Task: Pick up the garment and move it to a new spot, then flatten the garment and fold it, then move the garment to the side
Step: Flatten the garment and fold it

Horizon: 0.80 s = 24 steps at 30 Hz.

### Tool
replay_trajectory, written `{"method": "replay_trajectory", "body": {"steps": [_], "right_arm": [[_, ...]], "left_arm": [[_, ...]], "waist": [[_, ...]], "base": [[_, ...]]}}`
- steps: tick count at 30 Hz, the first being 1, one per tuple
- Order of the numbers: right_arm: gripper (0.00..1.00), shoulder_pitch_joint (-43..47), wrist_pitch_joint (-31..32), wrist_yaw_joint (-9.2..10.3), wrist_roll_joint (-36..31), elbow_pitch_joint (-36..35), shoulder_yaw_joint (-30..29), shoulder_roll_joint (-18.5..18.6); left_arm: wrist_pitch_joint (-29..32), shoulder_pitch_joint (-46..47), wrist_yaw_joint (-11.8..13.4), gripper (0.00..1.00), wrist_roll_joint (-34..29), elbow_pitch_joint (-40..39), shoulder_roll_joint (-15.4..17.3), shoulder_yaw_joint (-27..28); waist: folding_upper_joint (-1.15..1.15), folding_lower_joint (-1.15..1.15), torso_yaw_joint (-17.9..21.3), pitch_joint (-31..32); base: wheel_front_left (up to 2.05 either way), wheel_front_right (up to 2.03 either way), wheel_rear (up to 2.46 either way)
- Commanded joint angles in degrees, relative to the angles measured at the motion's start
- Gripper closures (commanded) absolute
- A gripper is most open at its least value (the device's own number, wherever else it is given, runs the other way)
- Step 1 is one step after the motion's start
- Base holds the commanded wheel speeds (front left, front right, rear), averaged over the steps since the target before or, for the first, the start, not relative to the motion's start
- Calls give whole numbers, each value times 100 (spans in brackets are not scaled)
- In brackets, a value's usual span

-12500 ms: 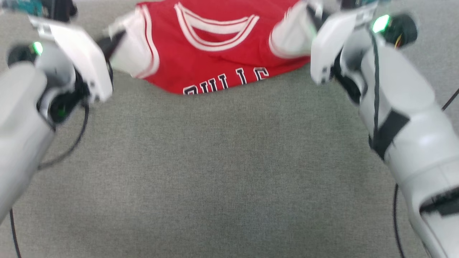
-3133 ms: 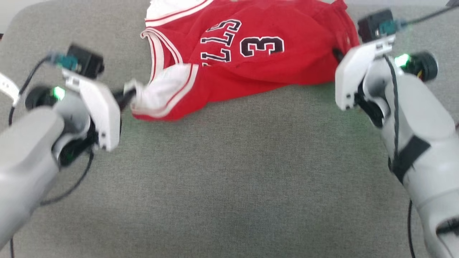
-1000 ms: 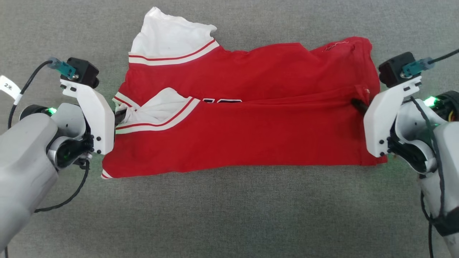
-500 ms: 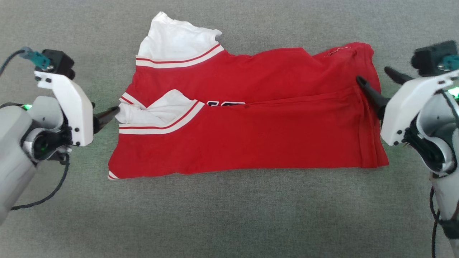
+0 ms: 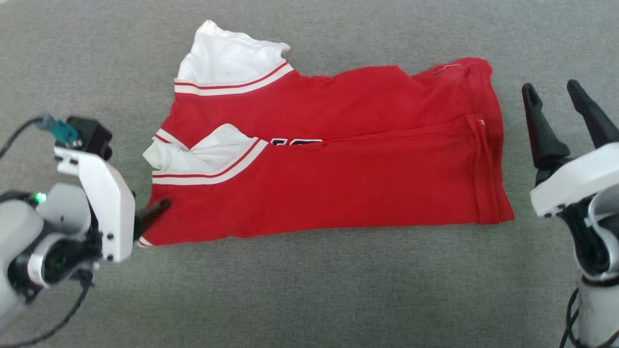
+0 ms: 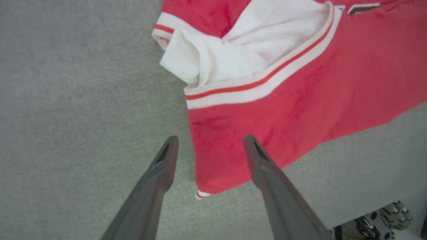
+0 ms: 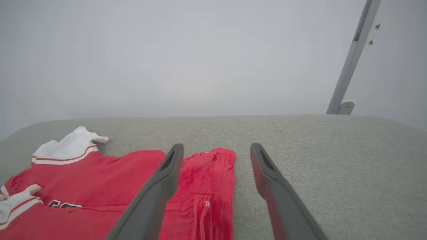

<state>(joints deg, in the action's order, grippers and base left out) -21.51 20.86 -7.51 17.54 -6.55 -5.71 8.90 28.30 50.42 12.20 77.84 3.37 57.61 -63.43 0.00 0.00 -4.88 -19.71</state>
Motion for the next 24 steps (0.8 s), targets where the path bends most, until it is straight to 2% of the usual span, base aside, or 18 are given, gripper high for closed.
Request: {"method": "replay_trajectory", "body": {"steps": [1,4,8,13,17,18,19,20,21,24], "right_arm": [[0,112,-77,3,-69,-125,-47,-106],[0,294,-138,4,-107,-369,-183,-296],[0,513,-72,4,-95,-569,-260,-465],[0,818,264,4,34,-566,-314,-574],[0,1033,635,4,143,-511,-275,-596],[0,1070,743,4,156,-497,-256,-599],[0,1107,870,4,182,-481,-227,-598],[0,1139,1000,4,221,-455,-212,-600],[0,1167,1142,4,240,-419,-210,-595],[0,1197,1605,4,297,-292,-151,-583]], "left_arm": [[37,-125,152,0,48,-185,91,-6],[8,-296,437,0,162,-541,249,2],[-82,-512,607,0,334,-536,315,37],[-117,-743,559,0,614,-43,185,17],[-34,-874,449,0,788,470,-98,-20],[23,-898,397,3,817,570,-168,-60],[49,-898,350,51,832,683,-249,-92],[72,-892,292,87,857,782,-323,-107],[115,-894,236,100,877,871,-397,-129],[226,-876,90,100,851,1059,-609,-230]], "waist": [[0,0,54,-21],[0,0,152,-60],[0,0,302,-106],[0,0,465,-148],[0,0,518,-161],[0,0,523,-162],[0,0,525,-162],[0,0,524,-161],[0,0,518,-157],[0,0,487,-150]], "base": [[0,0,0],[0,0,0],[0,0,0],[0,0,0],[0,0,0],[0,0,0],[0,0,0],[0,0,0],[0,0,0],[0,0,0]]}}
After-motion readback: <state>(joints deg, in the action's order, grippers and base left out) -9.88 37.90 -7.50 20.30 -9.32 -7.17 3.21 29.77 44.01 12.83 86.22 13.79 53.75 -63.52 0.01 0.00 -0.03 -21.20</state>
